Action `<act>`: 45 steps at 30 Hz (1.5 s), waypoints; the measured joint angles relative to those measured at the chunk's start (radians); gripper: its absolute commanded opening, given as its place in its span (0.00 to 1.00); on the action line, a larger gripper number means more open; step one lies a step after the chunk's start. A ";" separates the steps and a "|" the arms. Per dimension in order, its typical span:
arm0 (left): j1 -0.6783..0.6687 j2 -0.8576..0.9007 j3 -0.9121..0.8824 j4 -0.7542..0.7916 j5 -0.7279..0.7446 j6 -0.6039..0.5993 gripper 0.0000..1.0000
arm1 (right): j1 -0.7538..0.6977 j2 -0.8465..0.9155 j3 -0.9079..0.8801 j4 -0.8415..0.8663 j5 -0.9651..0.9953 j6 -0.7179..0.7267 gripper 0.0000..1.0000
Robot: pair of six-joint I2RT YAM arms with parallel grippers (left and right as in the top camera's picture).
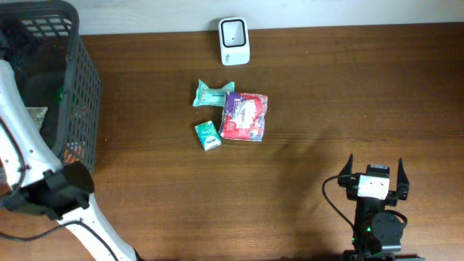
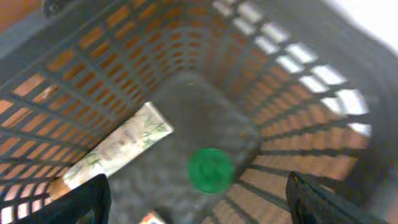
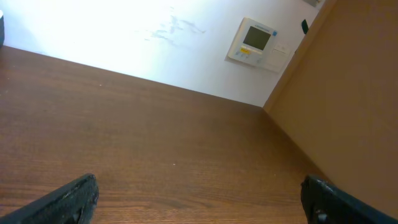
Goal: Scan the item barcode
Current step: 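Reach the left gripper into the basket and grasp the white Pantene tube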
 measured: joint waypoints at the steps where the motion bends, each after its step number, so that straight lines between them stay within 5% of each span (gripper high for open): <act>1: 0.014 0.026 0.000 -0.026 -0.032 0.004 0.73 | 0.000 0.000 0.000 0.000 0.000 0.000 0.99; 4: 0.065 0.091 0.000 -0.067 -0.101 0.014 0.87 | 0.000 0.000 0.000 0.000 0.000 0.000 0.99; 6: 0.100 0.130 -0.017 -0.067 -0.119 0.051 0.88 | 0.000 0.000 0.000 0.000 0.000 0.000 0.99; 15: 0.101 0.148 -0.513 0.180 -0.209 0.415 0.87 | 0.000 0.000 0.000 0.000 0.000 -0.001 0.99; 21: 0.099 0.148 -0.600 0.300 -0.283 0.571 0.84 | 0.000 0.000 0.000 0.000 0.000 0.000 0.99; 23: 0.099 0.148 -0.604 0.331 -0.297 0.610 0.73 | 0.000 0.000 0.000 0.000 0.000 0.000 0.99; 35: 0.142 0.146 -0.751 0.423 -0.242 0.753 0.79 | 0.000 0.000 0.000 0.000 0.000 0.000 0.99; 38: 0.141 0.142 -0.769 0.456 -0.258 0.759 0.67 | 0.000 0.000 0.000 0.000 0.000 0.000 0.99; 39: 0.142 0.141 -0.774 0.460 -0.257 0.761 0.49 | 0.000 0.000 0.000 0.000 0.000 0.000 0.99; 42: 0.147 0.138 -0.786 0.463 -0.244 0.766 0.21 | 0.000 0.000 0.000 0.000 0.000 0.000 0.99; 43: 0.154 0.138 -0.787 0.454 -0.229 0.778 0.01 | 0.000 0.000 0.000 0.000 0.000 0.000 0.99; 45: 0.161 0.129 -0.787 0.435 -0.214 0.776 0.00 | 0.000 0.000 0.000 0.000 0.000 0.000 0.99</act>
